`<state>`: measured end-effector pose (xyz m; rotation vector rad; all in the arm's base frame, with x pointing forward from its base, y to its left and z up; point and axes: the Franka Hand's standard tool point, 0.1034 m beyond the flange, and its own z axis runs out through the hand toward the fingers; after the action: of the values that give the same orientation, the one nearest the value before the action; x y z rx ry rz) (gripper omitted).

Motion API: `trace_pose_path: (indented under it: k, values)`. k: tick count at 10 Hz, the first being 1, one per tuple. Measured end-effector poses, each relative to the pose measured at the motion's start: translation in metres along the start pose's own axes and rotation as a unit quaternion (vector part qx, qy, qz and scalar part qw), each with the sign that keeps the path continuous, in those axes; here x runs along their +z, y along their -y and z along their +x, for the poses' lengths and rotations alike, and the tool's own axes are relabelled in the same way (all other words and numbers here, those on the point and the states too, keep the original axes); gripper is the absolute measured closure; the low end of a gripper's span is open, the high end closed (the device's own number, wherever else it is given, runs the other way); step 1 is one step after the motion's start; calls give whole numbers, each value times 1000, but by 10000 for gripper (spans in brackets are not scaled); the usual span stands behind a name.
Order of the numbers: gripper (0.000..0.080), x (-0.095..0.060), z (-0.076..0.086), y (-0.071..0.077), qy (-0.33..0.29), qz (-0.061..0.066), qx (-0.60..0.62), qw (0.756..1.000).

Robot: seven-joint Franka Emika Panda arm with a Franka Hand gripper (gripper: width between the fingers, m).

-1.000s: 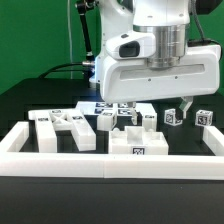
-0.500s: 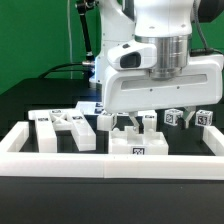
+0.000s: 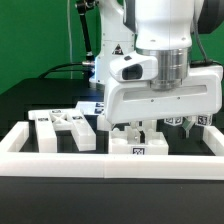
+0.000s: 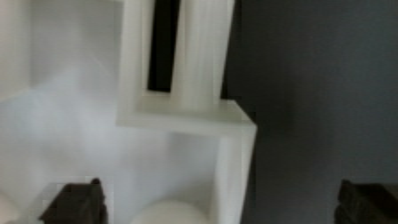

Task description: Assemble chair

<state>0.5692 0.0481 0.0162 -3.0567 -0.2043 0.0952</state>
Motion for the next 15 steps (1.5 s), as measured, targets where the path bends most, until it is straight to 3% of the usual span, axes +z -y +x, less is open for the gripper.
trace_pose_path:
  k: [1,2,3,6,7,8,13,15]
  values:
    - [150,2,-1,0,1,0,-1,1000]
    - [236,3,-1,0,2,0,-1,1000]
    - [236,3,-2,0,3,0,-1,1000]
    - [689,4,-2,0,4,1,-2,1000]
    - [689,4,-2,1,4,1,-2,1000]
    - [763,4,-2,1,3,1,-2,1000]
    - [763,4,-2,1,3,1,-2,1000]
    - [763,4,-1,11,0,0,-3,1000]
